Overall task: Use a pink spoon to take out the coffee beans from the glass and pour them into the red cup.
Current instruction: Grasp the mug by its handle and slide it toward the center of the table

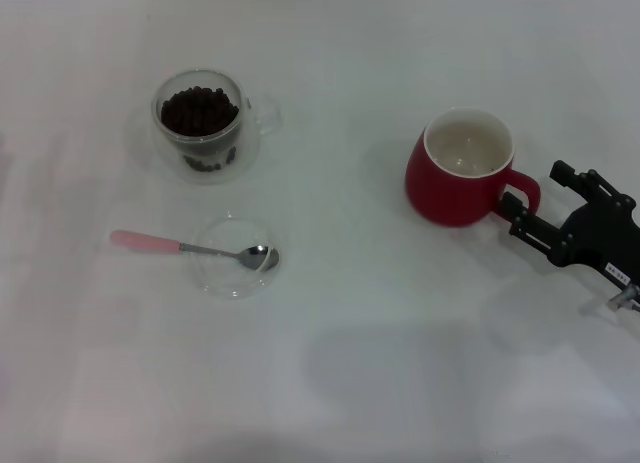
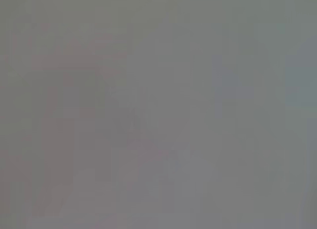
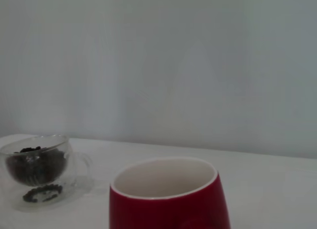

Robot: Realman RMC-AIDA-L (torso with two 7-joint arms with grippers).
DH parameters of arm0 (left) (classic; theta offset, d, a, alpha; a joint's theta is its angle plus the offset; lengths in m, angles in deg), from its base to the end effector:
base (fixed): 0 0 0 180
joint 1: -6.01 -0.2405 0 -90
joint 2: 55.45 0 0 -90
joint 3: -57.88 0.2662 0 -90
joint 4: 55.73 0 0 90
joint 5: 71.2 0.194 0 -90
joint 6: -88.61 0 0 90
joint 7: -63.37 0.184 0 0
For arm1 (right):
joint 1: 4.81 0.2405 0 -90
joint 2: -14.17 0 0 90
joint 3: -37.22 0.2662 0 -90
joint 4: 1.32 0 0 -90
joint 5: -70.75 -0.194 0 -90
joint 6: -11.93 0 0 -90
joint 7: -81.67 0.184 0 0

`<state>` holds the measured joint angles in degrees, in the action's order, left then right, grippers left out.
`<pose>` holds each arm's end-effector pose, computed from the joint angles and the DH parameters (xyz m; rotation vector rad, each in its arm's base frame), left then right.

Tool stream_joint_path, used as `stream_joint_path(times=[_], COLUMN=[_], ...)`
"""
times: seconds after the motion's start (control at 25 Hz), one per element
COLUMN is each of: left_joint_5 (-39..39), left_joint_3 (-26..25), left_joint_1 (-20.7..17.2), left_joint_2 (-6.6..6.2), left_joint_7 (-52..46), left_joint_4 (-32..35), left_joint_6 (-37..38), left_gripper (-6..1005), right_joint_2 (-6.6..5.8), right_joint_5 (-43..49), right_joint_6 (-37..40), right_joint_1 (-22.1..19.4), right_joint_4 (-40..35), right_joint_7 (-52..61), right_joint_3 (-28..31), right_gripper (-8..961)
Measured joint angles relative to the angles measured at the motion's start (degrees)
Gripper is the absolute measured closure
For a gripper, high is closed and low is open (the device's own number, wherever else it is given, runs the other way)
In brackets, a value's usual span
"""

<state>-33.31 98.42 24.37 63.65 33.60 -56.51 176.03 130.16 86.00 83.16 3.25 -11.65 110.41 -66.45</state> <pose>-0.3500 0.3040 0.0421 -1.3583 -0.6395 -1.0013 0.3637 0.2474 -0.0569 -2.0315 0.7079 0.6639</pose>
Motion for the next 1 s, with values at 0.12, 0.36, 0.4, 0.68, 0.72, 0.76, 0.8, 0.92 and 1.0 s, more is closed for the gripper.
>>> stream_joint_path(times=[0.12,0.36,0.4,0.68,0.72,0.76,0.8,0.92,1.0], left_joint_5=[0.0,0.0,0.0,-0.1,-0.1,-0.1,-0.1,-0.2,-0.3], left_joint_3=[0.0,0.0,0.0,0.0,0.0,0.0,0.0,-0.2,-0.3], left_joint_1=[-0.1,-0.1,-0.1,-0.1,-0.1,-0.1,-0.1,-0.1,-0.1], left_joint_2=[0.00,0.00,0.00,0.00,0.00,0.00,0.00,0.00,-0.02], left_joint_7=[0.0,0.0,0.0,0.0,0.0,0.0,0.0,0.0,0.0], left_joint_4=[0.1,0.1,0.1,0.1,0.1,0.1,0.1,0.1,0.1], left_joint_6=[0.0,-0.1,-0.1,-0.1,-0.1,-0.1,-0.1,-0.2,-0.1], left_gripper=[170,169,169,169,169,169,169,170,170], right_joint_2=[0.01,-0.03,-0.03,-0.07,-0.08,-0.08,-0.08,-0.08,-0.09], right_joint_5=[-0.2,-2.7,-3.2,-4.8,-4.7,-4.6,-4.4,-4.3,-4.2], right_joint_6=[-1.6,-3.6,-3.7,-4.5,-4.6,-4.7,-4.7,-4.8,-4.6], right_joint_1=[0.1,0.2,0.2,1.4,1.5,1.7,1.8,2.0,2.1], right_joint_4=[-0.8,-1.4,-1.5,-1.7,-1.7,-1.7,-1.7,-1.7,-1.7], right_joint_7=[-0.3,-1.2,-1.3,-2.0,-2.0,-2.1,-2.1,-2.4,-2.8], right_joint_3=[0.4,0.5,0.5,0.3,0.2,0.1,0.1,0.0,-0.2], right_gripper=[100,204,238,278,289,300,311,343,365])
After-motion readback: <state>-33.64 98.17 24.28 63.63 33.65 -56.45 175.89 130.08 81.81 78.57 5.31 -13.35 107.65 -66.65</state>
